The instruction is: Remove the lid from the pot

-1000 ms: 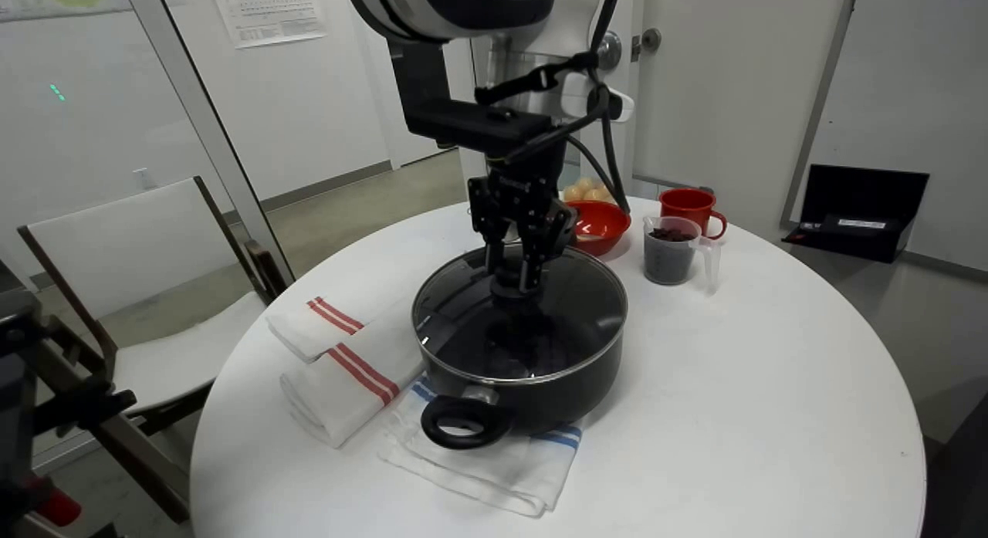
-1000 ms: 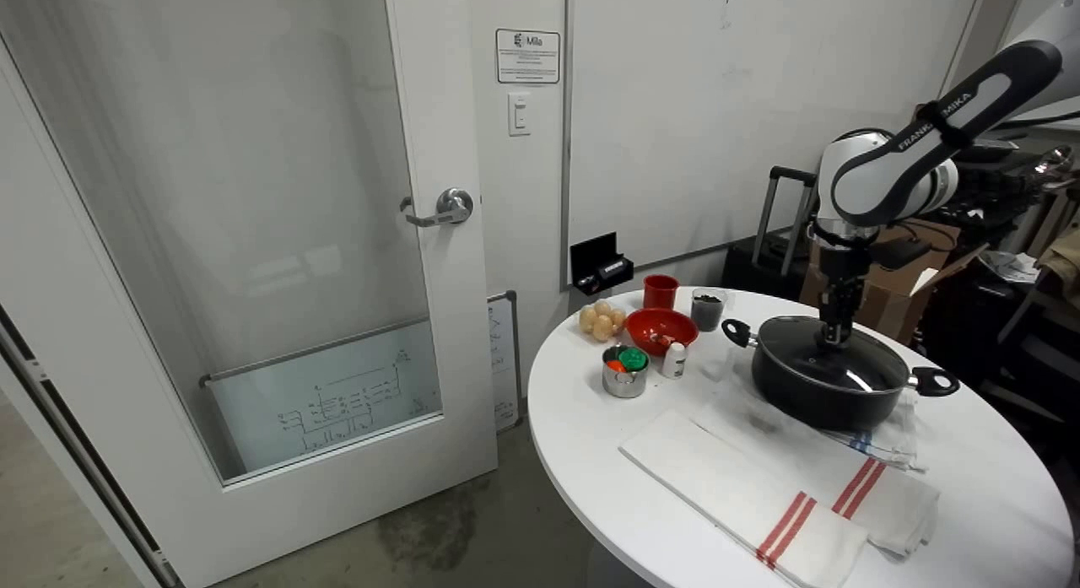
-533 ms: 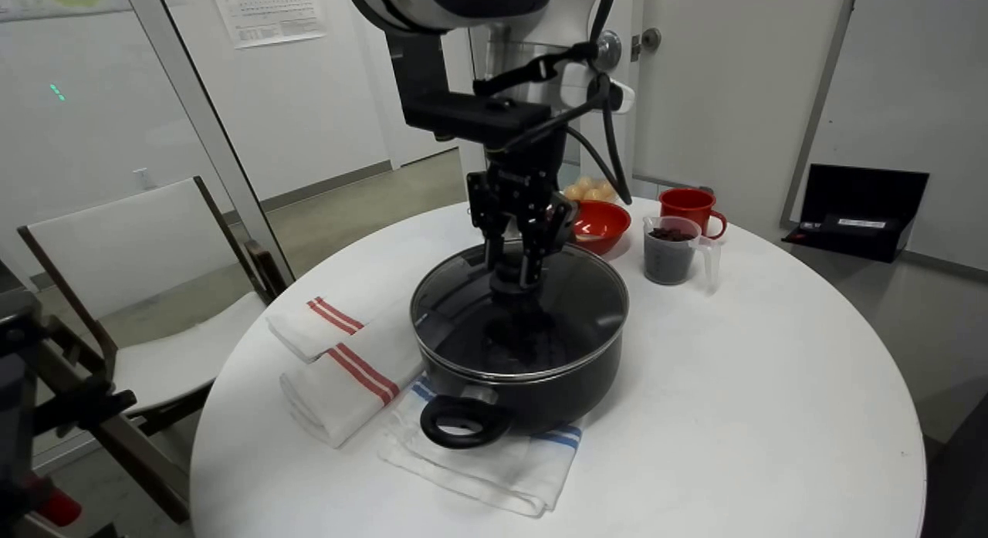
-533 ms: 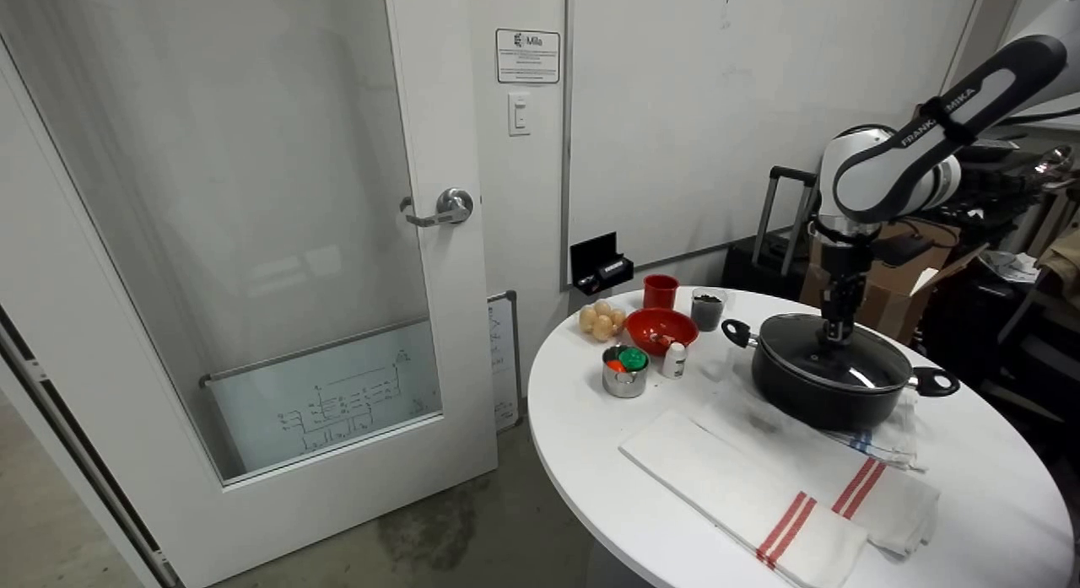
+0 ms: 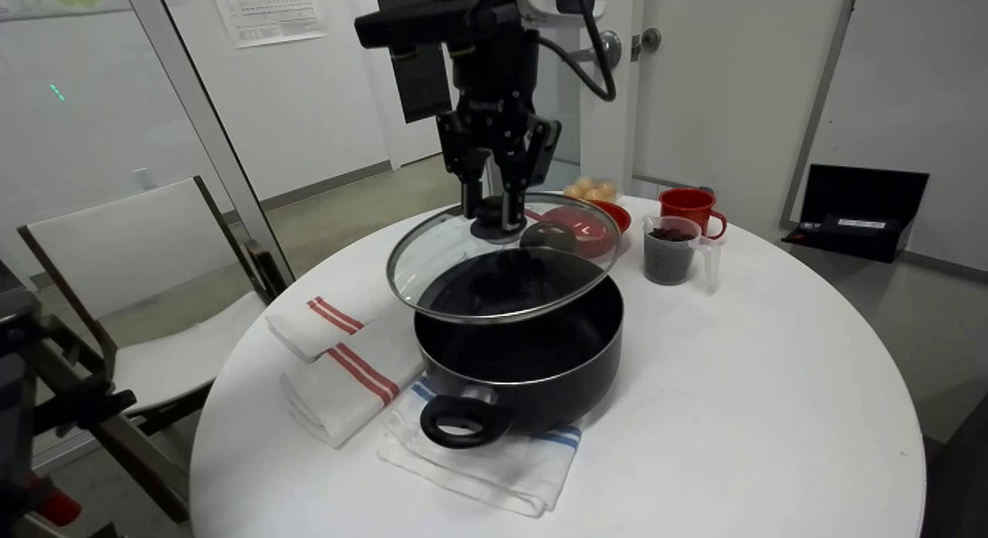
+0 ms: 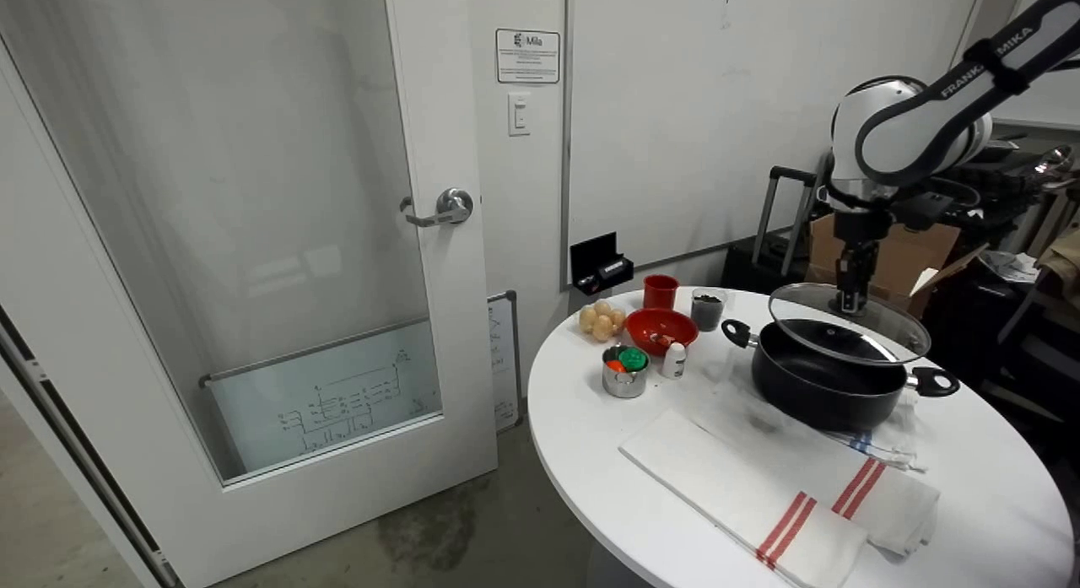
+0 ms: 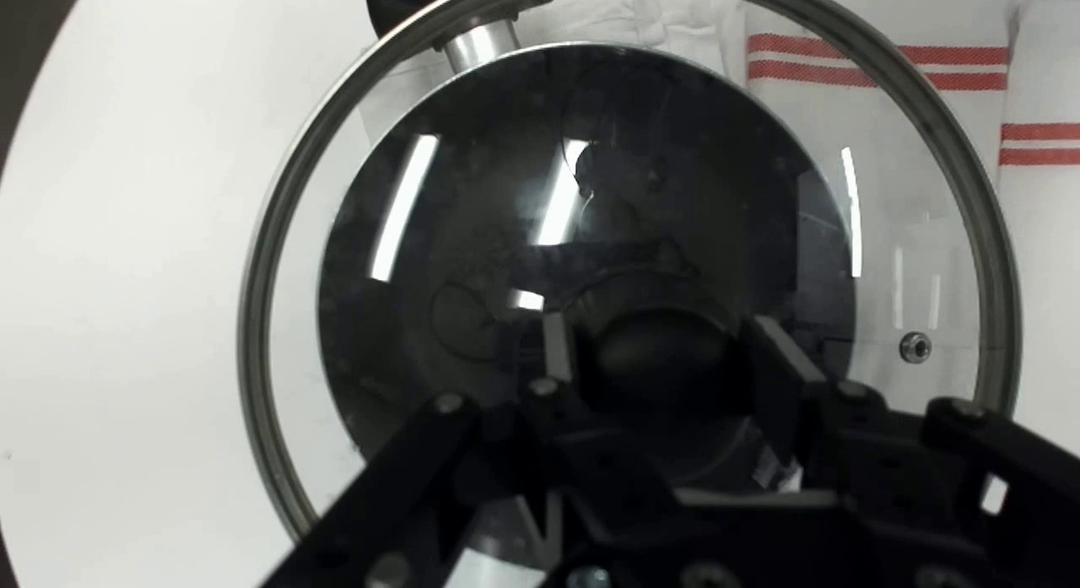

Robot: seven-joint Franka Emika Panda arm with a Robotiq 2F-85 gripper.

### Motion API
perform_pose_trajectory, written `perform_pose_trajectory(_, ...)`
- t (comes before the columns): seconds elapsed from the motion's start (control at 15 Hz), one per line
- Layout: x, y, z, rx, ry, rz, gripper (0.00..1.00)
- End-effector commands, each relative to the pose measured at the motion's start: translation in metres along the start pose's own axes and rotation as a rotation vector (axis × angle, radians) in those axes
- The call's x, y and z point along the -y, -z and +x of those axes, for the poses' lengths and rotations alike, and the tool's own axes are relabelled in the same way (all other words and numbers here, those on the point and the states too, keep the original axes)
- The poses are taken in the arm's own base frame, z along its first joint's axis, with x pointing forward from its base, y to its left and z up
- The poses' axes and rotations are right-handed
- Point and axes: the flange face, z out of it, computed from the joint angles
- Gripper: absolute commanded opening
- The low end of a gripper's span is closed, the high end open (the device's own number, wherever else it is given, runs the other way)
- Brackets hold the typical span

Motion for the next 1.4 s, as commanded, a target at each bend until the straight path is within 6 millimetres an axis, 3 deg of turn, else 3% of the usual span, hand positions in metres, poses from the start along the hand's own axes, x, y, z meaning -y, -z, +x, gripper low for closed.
perform_pose_trajectory(0.0,0.037,0.032,-0.010,-0.001,0.050,-0.059,0.26)
perform_pose_trajectory(0.33,0.107,0.041,0.007,0.010,0.157,-0.098,0.26)
perform_pose_trajectory(0.73,0.180,0.032,0.027,0.041,0.267,-0.118,0.26)
perform_pose_trajectory(1.0,0.212,0.015,0.046,0.053,0.313,-0.118,0.26)
perform_pose_trajectory(1.33,0.231,-0.018,0.069,0.072,0.337,-0.124,0.26)
